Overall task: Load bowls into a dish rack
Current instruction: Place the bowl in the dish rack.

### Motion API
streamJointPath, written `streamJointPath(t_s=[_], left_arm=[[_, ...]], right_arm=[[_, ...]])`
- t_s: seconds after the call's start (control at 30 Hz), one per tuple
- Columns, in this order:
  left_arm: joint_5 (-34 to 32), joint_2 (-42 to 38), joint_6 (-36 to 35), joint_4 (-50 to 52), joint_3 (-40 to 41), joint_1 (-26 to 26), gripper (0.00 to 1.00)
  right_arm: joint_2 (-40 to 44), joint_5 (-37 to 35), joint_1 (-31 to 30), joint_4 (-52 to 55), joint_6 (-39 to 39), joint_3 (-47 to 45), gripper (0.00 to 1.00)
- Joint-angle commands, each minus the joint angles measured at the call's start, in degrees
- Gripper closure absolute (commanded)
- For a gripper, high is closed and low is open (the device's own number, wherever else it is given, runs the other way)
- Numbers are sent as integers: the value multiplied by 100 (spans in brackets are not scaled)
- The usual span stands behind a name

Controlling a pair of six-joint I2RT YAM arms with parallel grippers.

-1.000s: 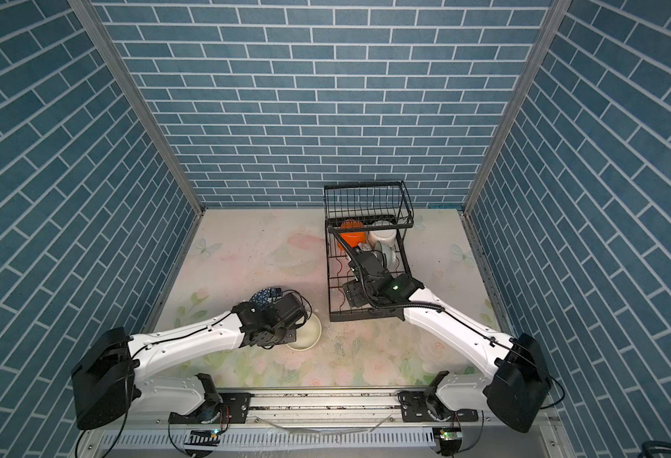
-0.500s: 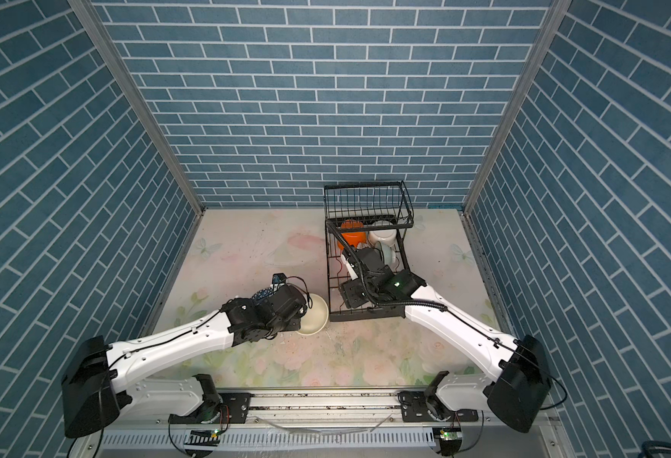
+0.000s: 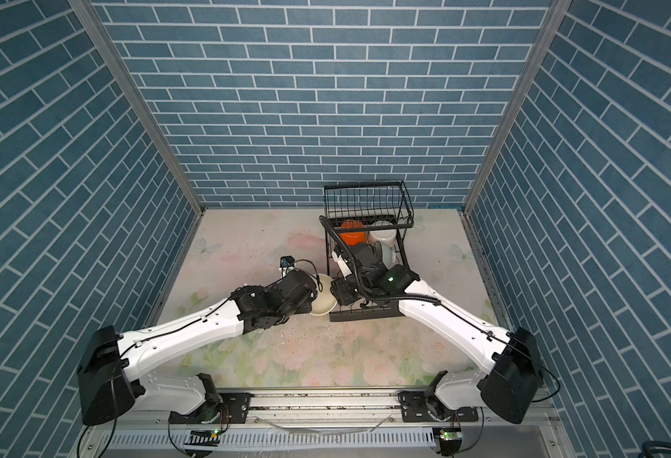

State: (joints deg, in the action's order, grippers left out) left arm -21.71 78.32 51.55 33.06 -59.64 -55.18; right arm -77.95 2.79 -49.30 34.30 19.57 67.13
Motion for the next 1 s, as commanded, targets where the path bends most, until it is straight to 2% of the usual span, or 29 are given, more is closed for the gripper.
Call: streamJointPath(t_s=[0.0, 0.17, 0.5, 0.77, 0.9, 0.97], left_arm=[[-53, 18, -61, -282, -179, 52, 100], [6, 26, -54, -383, -110, 87, 100], [71, 97, -44, -501, -2, 172, 100], [183, 219, -39, -620, 41, 227, 100], [238, 243, -39, -693, 62, 238, 99], [245, 217, -46, -728, 88, 244, 91]], right_arm=[[-174, -169, -50, 9, 238, 338, 45], [-442, -617, -87, 8, 345, 421, 56], [-870, -1048, -116, -14, 460, 581, 76], [-1227, -1502, -211, 155, 433, 761, 100], [-1300, -1690, -259, 168, 425, 792, 100], [-1302, -1797, -274, 164, 425, 793, 100]])
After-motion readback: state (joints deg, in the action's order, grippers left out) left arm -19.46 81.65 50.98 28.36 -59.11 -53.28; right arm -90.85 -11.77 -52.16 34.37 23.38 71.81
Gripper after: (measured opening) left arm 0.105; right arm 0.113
